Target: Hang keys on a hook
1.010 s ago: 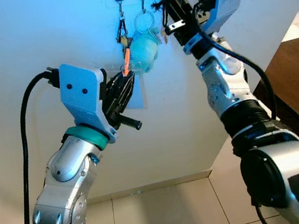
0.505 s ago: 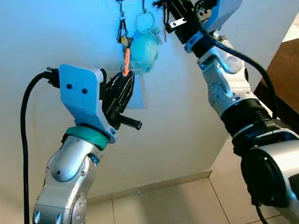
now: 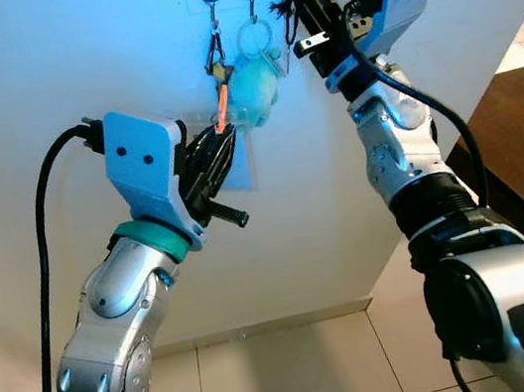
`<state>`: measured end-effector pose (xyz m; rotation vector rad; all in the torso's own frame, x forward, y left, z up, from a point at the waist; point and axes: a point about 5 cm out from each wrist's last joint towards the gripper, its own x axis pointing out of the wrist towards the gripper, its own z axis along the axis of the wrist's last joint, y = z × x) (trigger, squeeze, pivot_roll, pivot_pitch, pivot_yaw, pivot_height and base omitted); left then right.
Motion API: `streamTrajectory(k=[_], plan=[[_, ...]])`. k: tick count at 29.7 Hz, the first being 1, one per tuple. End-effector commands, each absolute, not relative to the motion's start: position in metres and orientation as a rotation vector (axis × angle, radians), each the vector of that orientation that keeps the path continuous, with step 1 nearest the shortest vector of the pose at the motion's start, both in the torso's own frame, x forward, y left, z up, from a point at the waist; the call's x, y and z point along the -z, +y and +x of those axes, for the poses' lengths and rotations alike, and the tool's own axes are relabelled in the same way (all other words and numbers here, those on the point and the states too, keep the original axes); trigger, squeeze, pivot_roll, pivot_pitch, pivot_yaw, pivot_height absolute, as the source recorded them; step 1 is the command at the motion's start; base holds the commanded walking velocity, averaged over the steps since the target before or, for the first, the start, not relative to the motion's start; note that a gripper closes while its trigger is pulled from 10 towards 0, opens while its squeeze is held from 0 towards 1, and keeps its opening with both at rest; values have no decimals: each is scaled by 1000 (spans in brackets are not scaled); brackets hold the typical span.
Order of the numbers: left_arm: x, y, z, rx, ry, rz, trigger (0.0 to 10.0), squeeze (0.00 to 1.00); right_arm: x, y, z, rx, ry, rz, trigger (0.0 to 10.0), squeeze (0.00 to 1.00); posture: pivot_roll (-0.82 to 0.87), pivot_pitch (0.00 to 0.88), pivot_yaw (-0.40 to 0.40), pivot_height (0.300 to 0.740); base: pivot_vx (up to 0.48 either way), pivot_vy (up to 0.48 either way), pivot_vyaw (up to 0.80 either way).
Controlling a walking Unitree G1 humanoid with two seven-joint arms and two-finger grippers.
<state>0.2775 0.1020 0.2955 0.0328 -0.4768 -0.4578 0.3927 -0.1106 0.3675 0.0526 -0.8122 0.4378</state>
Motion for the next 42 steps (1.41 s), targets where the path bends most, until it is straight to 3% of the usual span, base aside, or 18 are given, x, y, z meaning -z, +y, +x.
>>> streamTrajectory(k=[1,28,29,31,32,36,37,42], plan=[[-296,100,275,472,-478,35,10000,0,-364,-114,394,-422,-802,46,10000,0,108,161,66,740,0,0,0],[-296,100,276,472,-478,38,10000,0,-333,-109,402,-412,-665,-63,10000,0,108,148,66,740,0,0,0],[-296,100,276,472,-478,38,10000,0,-330,-110,401,-404,-665,-54,10000,882,107,143,67,740,0,0,0],[-296,100,276,472,-478,38,10000,0,-330,-110,401,-404,-665,-54,10000,882,107,143,67,740,0,0,0],[-295,100,276,473,-477,39,10000,0,-328,-111,400,-397,-672,-35,10000,1000,107,143,67,740,0,0,0],[-293,100,276,471,-470,43,10000,0,-323,-115,395,-390,-707,18,10000,1000,105,137,65,740,0,0,0],[-290,102,277,462,-459,48,10000,0,-318,-117,391,-398,-722,42,10000,0,106,137,64,740,0,0,0],[-282,107,280,425,-428,62,10000,0,-302,-125,379,-407,-730,71,10000,0,98,139,63,740,0,0,0]])
